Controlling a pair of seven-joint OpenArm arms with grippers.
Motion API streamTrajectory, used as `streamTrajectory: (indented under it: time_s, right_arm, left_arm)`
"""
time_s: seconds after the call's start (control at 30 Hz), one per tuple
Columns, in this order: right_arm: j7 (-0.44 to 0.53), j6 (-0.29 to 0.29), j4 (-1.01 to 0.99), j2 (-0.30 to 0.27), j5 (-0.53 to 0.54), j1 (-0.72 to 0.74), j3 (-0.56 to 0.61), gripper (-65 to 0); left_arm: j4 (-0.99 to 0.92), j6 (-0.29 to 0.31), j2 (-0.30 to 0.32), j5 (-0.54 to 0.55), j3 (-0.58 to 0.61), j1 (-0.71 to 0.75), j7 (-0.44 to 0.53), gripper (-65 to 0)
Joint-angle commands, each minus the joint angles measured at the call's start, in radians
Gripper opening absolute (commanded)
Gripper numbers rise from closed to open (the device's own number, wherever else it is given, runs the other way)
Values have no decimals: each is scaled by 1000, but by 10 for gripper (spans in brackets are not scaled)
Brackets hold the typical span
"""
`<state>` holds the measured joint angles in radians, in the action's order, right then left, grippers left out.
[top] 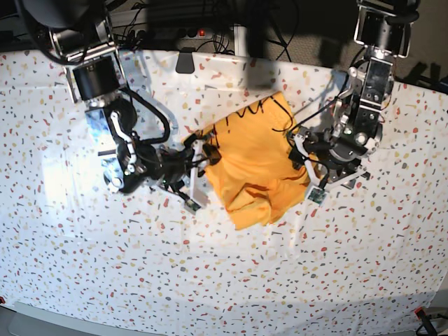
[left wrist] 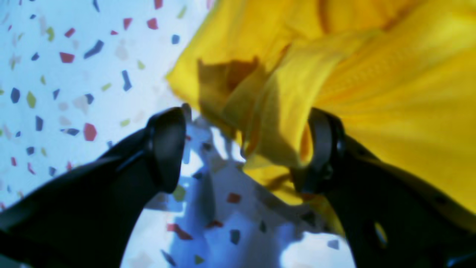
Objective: Fold the T-shirt properly
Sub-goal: 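Pull the shirt edges apart with both grippers to square the bundle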
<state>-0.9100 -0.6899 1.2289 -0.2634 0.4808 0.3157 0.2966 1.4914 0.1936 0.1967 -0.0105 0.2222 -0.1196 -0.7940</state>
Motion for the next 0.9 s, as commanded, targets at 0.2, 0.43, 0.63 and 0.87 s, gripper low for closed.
streamTrajectory:
  time_s: [0.2, 0.43, 0.63, 0.87]
  right_arm:
    - [-41, -8, 184, -19, -9, -89, -3, -390]
    - [-54, -8, 324, -18, 1, -83, -51, -390]
    - [-81, -8, 535, -14, 158, -83, -92, -390]
    - [-51, -8, 505, 113, 188, -83, -91, -390]
  left_arm:
    - [16, -7, 6, -15, -5, -66, -18, -233]
    - [16, -7, 6, -16, -5, -66, -43, -233]
    - [16, -7, 6, -15, -5, -66, -43, -233]
    - [16, -7, 5, -15, -5, -66, -43, -233]
